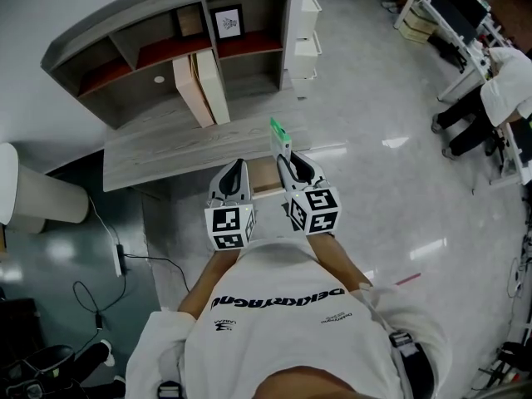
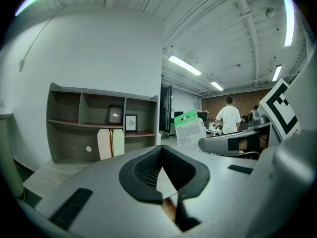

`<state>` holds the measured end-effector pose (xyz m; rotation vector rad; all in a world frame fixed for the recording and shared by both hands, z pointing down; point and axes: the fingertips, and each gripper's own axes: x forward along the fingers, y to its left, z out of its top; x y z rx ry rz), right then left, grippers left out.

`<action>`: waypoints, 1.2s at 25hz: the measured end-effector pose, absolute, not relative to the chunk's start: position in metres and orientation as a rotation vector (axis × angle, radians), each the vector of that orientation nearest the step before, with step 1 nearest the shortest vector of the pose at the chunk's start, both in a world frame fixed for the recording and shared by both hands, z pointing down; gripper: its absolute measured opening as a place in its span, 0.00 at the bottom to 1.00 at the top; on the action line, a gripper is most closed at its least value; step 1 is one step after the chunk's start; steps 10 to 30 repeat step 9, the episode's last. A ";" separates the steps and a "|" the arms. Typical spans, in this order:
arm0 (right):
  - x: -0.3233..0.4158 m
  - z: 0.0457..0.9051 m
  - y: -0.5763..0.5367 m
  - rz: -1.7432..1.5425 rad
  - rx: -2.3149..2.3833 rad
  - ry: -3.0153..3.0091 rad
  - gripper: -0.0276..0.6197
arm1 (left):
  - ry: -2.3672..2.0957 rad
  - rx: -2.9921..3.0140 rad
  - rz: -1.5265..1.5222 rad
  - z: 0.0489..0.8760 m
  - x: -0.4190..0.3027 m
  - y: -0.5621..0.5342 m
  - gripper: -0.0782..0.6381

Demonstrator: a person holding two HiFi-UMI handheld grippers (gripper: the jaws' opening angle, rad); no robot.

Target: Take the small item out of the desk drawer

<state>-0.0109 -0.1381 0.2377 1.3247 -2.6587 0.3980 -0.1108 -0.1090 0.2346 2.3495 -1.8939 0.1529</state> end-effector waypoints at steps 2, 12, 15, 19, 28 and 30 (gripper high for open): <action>-0.010 0.237 -0.139 0.393 1.327 -2.663 0.21 | -1.896 2.350 0.151 0.234 -0.110 -0.109 0.13; -0.010 0.234 -0.140 0.378 1.325 -2.671 0.21 | -1.900 2.352 0.137 0.232 -0.109 -0.111 0.13; -0.010 0.234 -0.140 0.378 1.325 -2.671 0.21 | -1.900 2.352 0.137 0.232 -0.109 -0.111 0.13; -0.010 0.234 -0.140 0.378 1.325 -2.671 0.21 | -1.900 2.352 0.137 0.232 -0.109 -0.111 0.13; -0.010 0.234 -0.140 0.378 1.325 -2.671 0.21 | -1.900 2.352 0.137 0.232 -0.109 -0.111 0.13; -0.010 0.234 -0.140 0.378 1.325 -2.671 0.21 | -1.900 2.352 0.137 0.232 -0.109 -0.111 0.13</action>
